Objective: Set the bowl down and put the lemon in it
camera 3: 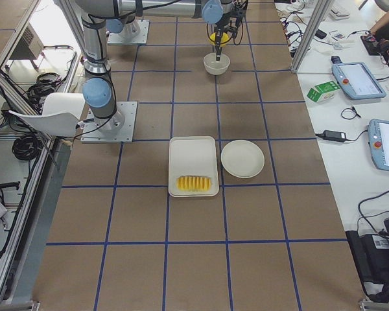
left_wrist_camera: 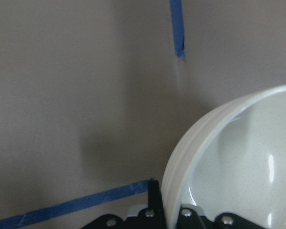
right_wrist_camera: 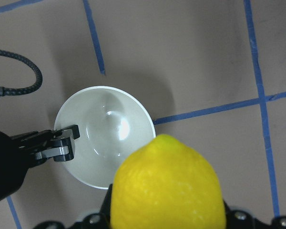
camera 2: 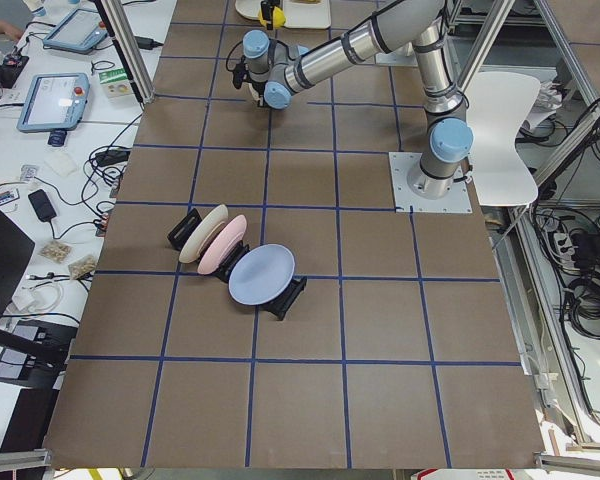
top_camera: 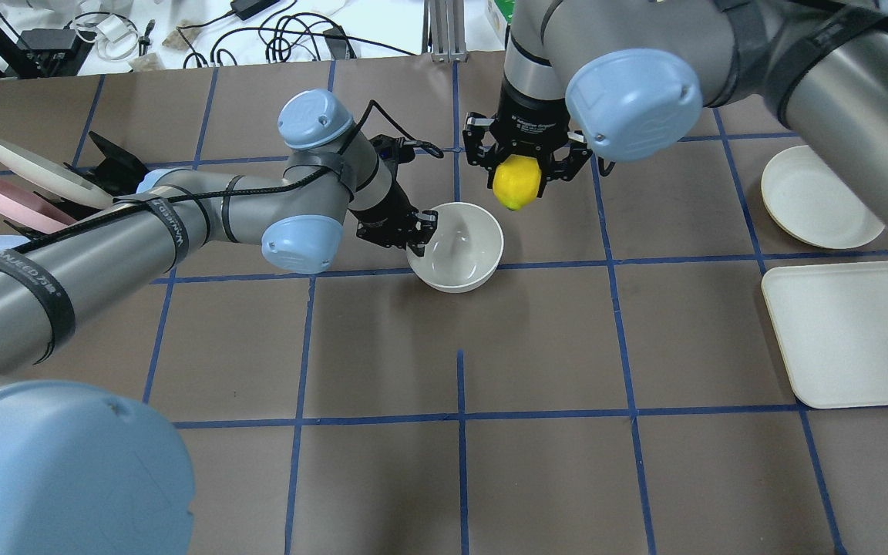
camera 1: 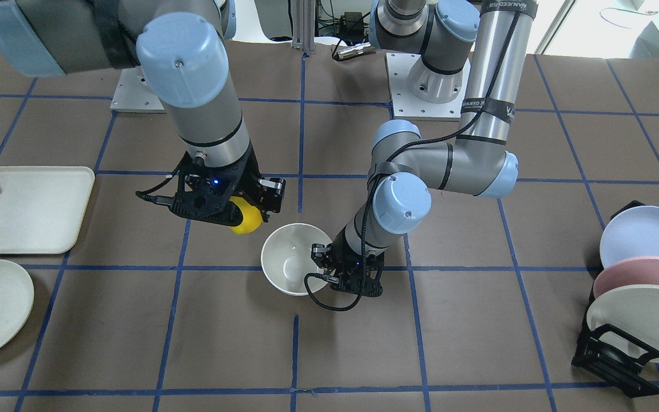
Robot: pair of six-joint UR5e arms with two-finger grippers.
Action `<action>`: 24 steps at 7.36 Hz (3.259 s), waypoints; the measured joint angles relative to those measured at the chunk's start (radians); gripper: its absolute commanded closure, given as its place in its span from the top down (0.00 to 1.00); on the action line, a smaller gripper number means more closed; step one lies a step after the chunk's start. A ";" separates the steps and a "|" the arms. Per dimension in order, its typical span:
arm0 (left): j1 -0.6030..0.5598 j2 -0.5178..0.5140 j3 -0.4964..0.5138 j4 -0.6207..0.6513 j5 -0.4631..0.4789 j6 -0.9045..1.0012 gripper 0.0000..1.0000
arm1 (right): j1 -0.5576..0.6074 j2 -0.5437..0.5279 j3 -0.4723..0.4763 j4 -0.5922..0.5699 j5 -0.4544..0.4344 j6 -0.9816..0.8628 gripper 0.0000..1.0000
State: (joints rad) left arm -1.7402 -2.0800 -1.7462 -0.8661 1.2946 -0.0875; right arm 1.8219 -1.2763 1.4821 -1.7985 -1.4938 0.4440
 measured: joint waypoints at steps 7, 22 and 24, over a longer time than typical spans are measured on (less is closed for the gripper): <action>0.136 0.186 0.255 -0.509 0.185 0.089 1.00 | 0.098 0.166 0.102 -0.286 -0.010 -0.055 0.25; 0.167 0.537 0.161 -0.741 0.288 0.153 1.00 | -0.096 -0.278 0.147 0.051 -0.045 -0.086 1.00; 0.173 0.550 0.142 -0.738 0.286 0.154 1.00 | -0.170 -0.311 0.143 0.094 -0.048 -0.129 1.00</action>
State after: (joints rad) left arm -1.5673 -1.5297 -1.6045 -1.6043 1.5809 0.0664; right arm 1.6516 -1.5875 1.6253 -1.7040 -1.5419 0.3150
